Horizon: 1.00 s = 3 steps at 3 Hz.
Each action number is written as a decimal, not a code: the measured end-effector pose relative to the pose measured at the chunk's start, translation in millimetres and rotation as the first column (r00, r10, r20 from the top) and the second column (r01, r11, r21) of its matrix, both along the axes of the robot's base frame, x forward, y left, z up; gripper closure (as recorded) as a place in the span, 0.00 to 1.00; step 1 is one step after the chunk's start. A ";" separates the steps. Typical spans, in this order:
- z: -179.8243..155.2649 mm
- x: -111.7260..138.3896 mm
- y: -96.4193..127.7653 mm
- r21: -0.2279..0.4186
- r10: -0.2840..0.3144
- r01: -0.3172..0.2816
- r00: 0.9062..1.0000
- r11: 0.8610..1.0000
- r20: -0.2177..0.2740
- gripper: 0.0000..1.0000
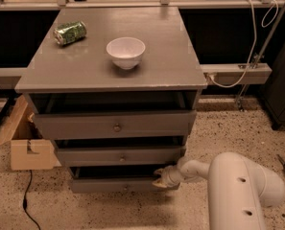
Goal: Open bottom drawer
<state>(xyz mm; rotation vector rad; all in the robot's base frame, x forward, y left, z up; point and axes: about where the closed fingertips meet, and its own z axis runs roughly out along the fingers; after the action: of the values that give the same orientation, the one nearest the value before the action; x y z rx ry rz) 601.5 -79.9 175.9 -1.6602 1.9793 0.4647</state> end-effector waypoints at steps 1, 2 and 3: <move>11.9 -28.8 -3.0 0.025 -0.001 0.001 1.000 1.000 -0.007 0.96; 10.4 -35.0 -3.5 0.028 -0.001 0.001 1.000 1.000 -0.015 0.00; 9.5 -36.0 -2.7 0.028 0.006 -0.006 1.000 1.000 -0.020 0.00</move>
Offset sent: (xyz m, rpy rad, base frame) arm -0.0256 -0.0025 0.0107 0.0220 0.0059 -0.0008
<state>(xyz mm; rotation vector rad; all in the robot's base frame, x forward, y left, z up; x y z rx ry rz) 565.5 -82.6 185.3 -1.6505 1.9735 0.5106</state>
